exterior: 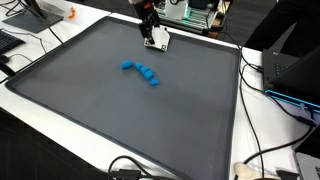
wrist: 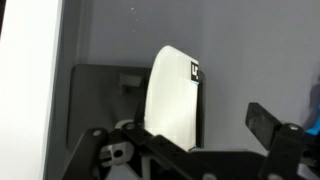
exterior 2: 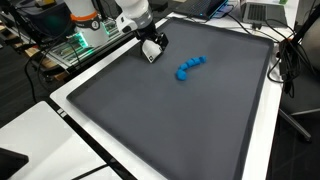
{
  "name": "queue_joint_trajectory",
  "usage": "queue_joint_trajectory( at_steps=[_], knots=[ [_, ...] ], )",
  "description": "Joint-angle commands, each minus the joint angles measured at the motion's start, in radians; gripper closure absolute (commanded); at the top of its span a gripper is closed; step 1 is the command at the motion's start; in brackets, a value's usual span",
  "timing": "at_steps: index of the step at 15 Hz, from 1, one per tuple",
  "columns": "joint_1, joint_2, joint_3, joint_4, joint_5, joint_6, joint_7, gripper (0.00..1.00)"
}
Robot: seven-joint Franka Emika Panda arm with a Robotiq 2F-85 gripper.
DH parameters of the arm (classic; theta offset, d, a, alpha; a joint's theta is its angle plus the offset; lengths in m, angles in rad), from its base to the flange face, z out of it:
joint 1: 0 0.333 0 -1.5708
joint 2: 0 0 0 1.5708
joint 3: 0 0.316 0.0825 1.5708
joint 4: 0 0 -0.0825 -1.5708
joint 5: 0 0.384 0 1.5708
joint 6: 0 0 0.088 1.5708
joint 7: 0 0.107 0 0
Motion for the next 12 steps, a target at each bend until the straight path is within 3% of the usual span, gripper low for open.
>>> queue_joint_trajectory(
  at_steps=[1,8,12],
  knots=[
    [0.001,-0.047,0.001,-0.032,0.004,-0.028,0.005,0.00],
    [-0.005,-0.101,-0.002,-0.060,-0.043,-0.101,0.055,0.00],
    [-0.007,-0.157,0.004,-0.070,-0.135,-0.116,0.144,0.00]
  ],
)
